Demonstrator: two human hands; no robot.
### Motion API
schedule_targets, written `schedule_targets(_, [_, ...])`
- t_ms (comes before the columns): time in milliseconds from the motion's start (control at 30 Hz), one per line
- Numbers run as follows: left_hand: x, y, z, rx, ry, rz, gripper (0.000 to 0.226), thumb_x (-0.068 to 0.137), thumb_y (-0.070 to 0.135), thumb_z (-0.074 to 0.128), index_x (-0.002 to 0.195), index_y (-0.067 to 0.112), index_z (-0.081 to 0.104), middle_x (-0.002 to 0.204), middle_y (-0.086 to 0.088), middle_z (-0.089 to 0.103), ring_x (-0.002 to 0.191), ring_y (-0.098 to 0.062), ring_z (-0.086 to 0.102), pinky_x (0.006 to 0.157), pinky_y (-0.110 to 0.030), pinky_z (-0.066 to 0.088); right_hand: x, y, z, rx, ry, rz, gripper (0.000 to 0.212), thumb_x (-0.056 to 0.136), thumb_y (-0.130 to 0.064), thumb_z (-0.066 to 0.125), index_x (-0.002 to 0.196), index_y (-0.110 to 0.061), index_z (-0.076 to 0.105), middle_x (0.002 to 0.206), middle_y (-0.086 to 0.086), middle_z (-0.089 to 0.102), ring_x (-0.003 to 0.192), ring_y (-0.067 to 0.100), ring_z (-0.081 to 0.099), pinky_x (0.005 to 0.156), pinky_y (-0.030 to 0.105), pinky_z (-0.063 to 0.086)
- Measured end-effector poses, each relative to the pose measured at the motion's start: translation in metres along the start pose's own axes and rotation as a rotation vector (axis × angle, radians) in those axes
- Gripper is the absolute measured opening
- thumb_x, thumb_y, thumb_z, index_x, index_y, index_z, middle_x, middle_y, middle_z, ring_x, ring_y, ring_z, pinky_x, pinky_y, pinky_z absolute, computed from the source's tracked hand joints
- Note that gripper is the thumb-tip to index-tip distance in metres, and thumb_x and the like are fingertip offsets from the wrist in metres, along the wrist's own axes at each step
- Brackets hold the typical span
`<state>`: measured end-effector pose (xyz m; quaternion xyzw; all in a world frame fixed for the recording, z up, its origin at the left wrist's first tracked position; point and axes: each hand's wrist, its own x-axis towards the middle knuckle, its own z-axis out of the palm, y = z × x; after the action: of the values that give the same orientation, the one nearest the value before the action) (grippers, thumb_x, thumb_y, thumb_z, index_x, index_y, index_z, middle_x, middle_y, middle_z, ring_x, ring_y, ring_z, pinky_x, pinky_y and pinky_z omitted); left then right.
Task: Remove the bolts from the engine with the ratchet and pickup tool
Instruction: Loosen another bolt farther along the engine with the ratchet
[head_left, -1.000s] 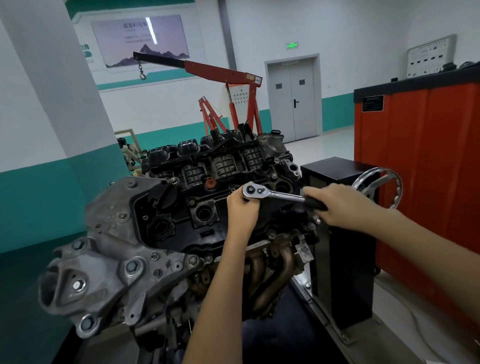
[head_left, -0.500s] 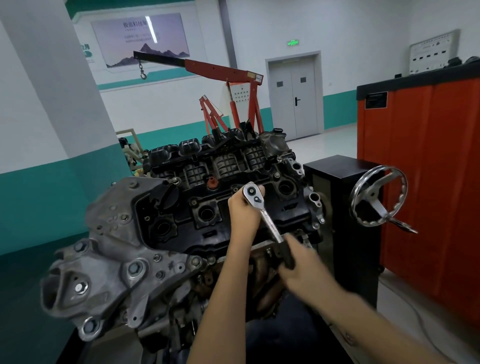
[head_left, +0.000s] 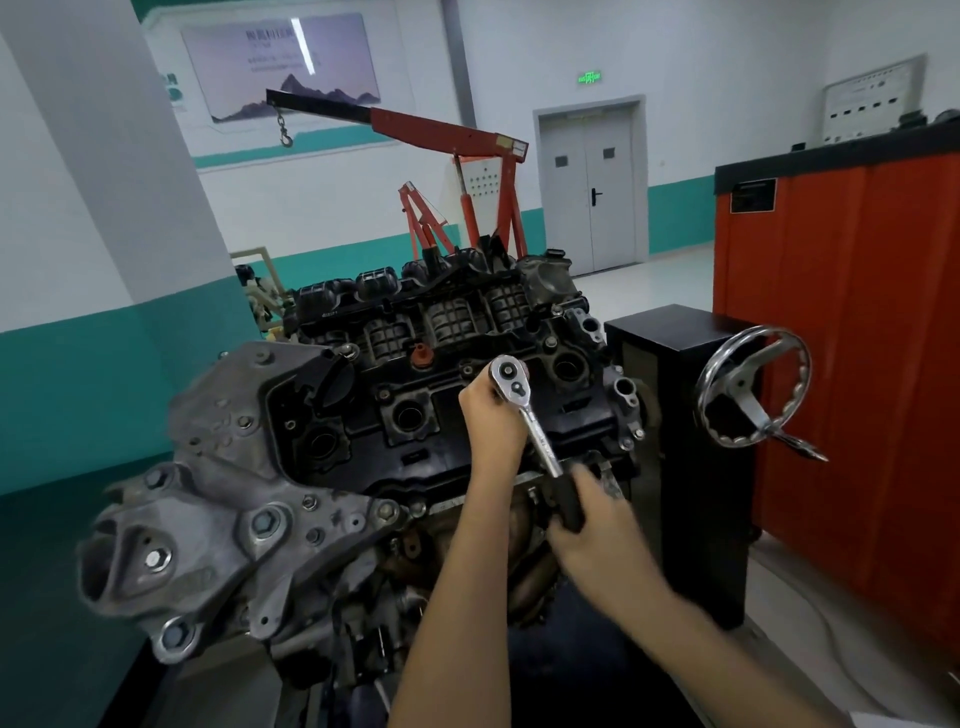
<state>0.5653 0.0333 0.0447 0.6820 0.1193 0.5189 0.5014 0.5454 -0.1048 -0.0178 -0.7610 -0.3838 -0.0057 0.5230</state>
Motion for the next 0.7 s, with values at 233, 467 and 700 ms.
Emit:
schedule_targets(233, [0.004,0.003,-0.013,0.052,-0.108,-0.019,0.058,0.089,-0.003,0.059,0.042,0.031,0.048,0.044,0.018,0.042,0.049,0.003,0.036,0.054,-0.014,0.032,0.006,-0.004,-0.006,-0.006,-0.14,0.042,0.036,0.08,-0.003,0.057,0.114,-0.016,0.052,0.077,0.013,0.06,0.065,0.024,0.057,0.058,0.027,0.046])
schedule_targets(467, [0.005,0.005,-0.018,0.07,-0.135,-0.028,0.032,0.088,-0.002,0.051,0.066,0.018,0.06,0.049,0.016,0.047,0.05,0.0,0.036,0.052,-0.017,0.03,0.09,-0.008,-0.11,-0.882,-0.141,-0.324,0.025,0.087,-0.022,0.056,0.111,-0.025,0.047,0.08,0.0,0.059,0.076,0.026,0.062,0.065,0.032,0.045])
schedule_targets(700, [-0.003,0.004,-0.006,-0.059,-0.024,-0.04,0.058,0.092,0.002,0.061,0.045,0.029,0.041,0.044,0.019,0.037,0.048,0.004,0.031,0.05,-0.01,0.028,0.007,0.003,-0.011,-0.097,-0.01,-0.007,0.029,0.079,-0.007,0.061,0.092,-0.028,0.044,0.067,0.004,0.052,0.056,0.021,0.054,0.051,0.029,0.045])
